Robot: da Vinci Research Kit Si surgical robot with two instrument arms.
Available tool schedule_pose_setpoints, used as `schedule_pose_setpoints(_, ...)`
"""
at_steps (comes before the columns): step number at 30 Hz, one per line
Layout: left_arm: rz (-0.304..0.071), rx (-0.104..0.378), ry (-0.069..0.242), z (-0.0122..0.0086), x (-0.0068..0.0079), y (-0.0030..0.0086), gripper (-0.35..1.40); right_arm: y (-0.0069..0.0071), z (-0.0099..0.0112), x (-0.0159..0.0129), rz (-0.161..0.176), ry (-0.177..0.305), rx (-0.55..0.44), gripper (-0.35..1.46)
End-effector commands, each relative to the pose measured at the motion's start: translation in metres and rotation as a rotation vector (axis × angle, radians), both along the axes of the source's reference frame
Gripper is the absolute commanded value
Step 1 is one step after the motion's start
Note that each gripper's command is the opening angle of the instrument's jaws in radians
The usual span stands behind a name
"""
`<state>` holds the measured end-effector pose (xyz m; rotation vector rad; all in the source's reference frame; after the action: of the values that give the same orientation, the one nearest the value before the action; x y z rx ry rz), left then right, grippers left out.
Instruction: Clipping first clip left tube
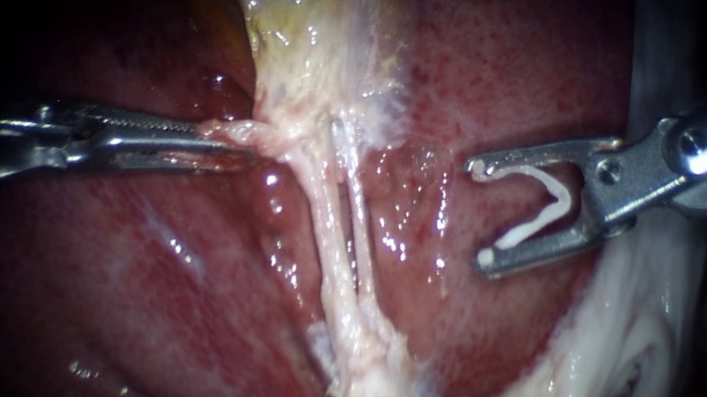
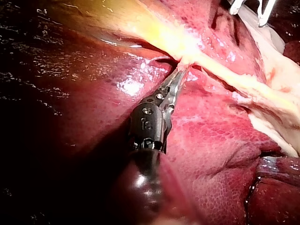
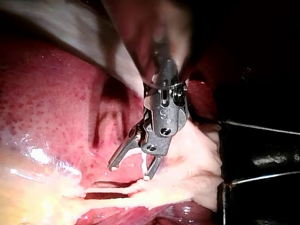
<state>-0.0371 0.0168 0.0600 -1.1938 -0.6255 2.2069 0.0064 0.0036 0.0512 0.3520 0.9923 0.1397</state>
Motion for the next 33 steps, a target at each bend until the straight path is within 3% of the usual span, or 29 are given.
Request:
schedule_pose_setpoints(1, 0.001, 0.002, -0.001, -0.0004, 0.0002, 0.0002, -0.35, 0.0, 0.0, 0.0, 0.0, 0.0, 0.0, 0.5)
schedule_pose_setpoints(5, 0.008, 0.017, -0.011, -0.0026, 0.0015, 0.0014, -0.35, 0.0, 0.0, 0.0, -0.002, 0.001, 0.002, 0.5)
schedule_pose_setpoints(9, -0.019, 0.014, -0.005, -0.0056, 0.0031, 0.0028, -0.35, 0.0001, 0.0001, 0.0002, -0.005, 0.004, 0.005, 0.5)
schedule_pose_setpoints(13, -0.035, 0.014, -0.002, -0.0074, 0.0041, 0.0034, -0.35, 0.0, 0.0, 0.0007, -0.014, 0.011, 0.012, 0.5)
schedule_pose_setpoints(17, -0.038, 0.012, 0.0, -0.0075, 0.0042, 0.0033, -0.35, -0.0006, 0.0004, 0.0024, -0.039, 0.025, 0.026, 0.5)
schedule_pose_setpoints(20, -0.038, 0.011, 0.001, -0.0073, 0.0041, 0.0032, -0.35, -0.0015, 0.0013, 0.0042, -0.035, 0.035, 0.061, 0.5)
schedule_pose_setpoints(27, -0.039, 0.01, 0.001, -0.0073, 0.004, 0.0031, -0.35, -0.003, 0.0039, 0.0088, 0.033, 0.107, 0.194, 0.5)
schedule_pose_setpoints(33, -0.039, 0.009, 0.002, -0.0072, 0.004, 0.003, -0.35, -0.004, 0.0061, 0.0112, 0.052, 0.131, 0.281, 0.5)
